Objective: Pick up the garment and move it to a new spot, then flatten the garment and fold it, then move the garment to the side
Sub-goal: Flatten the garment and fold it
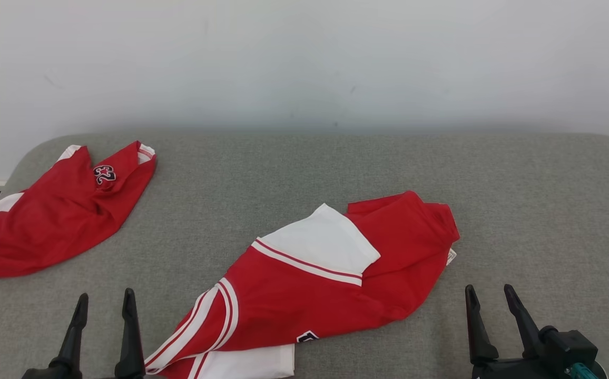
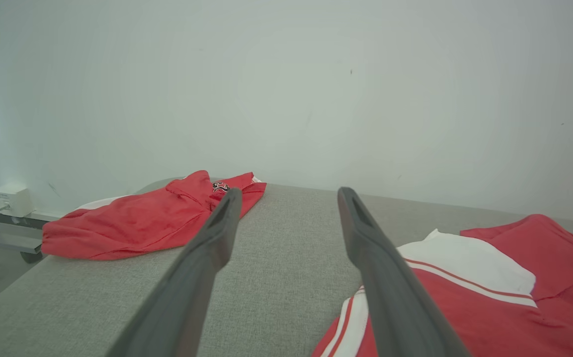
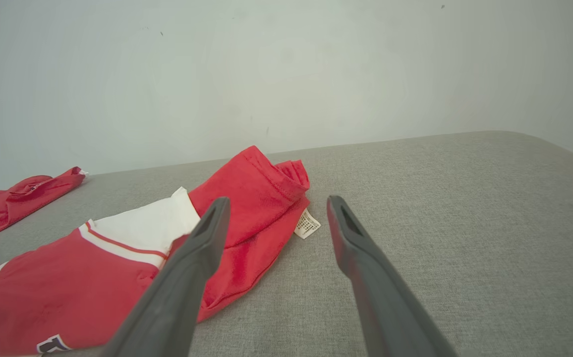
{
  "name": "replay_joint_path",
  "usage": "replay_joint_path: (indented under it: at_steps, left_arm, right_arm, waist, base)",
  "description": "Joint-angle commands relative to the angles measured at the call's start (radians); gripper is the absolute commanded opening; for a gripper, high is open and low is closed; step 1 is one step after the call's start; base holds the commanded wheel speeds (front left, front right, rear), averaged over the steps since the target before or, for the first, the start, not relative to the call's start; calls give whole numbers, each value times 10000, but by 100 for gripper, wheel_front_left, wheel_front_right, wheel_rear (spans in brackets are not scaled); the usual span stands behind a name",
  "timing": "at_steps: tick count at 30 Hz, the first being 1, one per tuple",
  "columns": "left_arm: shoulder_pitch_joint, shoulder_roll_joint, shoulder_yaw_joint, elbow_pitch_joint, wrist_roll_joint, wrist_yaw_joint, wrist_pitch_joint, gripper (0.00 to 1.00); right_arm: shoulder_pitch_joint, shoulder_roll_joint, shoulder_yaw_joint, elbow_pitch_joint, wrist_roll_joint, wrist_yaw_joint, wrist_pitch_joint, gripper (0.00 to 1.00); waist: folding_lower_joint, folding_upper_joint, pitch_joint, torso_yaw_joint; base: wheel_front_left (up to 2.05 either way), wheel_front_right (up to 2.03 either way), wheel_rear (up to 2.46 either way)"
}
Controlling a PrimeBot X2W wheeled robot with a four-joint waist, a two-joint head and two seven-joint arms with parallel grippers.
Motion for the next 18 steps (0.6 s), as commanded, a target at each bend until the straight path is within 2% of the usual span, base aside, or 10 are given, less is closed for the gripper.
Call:
replay_joint_path:
  at_steps: [1,10,18]
  left_arm:
    - [156,-87,120,-66,207,-17,-34,100]
    - [306,-564,770,91,786,-359,-35,100]
    - [54,-845,798,313,1148,-726,-36,100]
  right_arm:
    - [61,-7,17,6,35,9,-11,100]
    - [32,-7,63,0,14,9,-11,100]
    - [-128,-7,-19,27,-114,9,-11,100]
  waist:
    - [1,0,-25,-84]
    - [1,0,18,-340]
    - [1,0,145,-386]
  base:
    - [0,0,0]
    - [0,0,0]
    - [0,0,0]
